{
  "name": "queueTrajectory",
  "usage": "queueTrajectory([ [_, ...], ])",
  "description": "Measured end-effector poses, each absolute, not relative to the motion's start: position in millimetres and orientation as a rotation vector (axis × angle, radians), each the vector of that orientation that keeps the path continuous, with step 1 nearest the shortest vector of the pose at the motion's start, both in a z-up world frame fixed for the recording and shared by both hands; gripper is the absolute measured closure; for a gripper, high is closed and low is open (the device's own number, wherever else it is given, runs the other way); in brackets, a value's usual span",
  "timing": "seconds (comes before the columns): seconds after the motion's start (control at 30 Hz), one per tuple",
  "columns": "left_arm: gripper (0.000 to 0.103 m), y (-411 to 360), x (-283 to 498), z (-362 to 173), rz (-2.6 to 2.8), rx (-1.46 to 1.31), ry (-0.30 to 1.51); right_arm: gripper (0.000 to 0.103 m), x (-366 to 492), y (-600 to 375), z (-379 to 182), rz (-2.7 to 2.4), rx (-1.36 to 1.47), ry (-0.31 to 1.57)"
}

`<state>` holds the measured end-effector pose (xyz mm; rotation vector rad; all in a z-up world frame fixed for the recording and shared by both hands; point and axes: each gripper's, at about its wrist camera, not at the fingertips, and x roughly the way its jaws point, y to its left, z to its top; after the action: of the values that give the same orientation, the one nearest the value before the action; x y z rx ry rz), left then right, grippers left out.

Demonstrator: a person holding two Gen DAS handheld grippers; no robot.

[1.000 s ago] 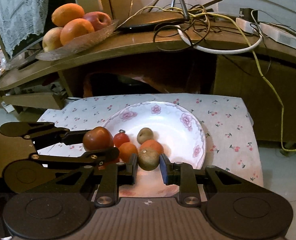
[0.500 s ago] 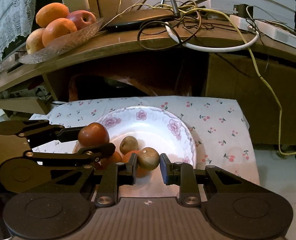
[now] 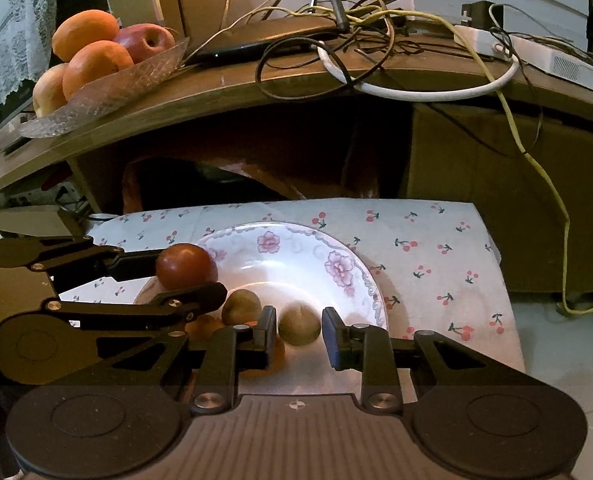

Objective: Organize fruits

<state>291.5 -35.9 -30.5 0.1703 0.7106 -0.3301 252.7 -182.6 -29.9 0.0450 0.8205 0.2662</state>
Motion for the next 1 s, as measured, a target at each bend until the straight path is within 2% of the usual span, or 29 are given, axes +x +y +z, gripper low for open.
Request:
queueTrajectory([
  [0.13, 0.052, -35.2, 291.7, -27.7, -0.322, 0.166, 0.704, 0.072, 253.1, -184.6, -28.2, 0.264, 0.052, 0.809],
  [0.27, 0.049, -32.8, 288.5, -21.8, -0.318, 0.157, 0.694, 0.067, 252.1, -187.7, -25.4, 0.253, 0.053, 0.796],
  [1.0, 0.042, -16.1, 211.0, 23.7, -0.272, 0.095, 0.662, 0.064, 203.4, -202.9, 12.9, 0.227, 0.142, 0.762],
])
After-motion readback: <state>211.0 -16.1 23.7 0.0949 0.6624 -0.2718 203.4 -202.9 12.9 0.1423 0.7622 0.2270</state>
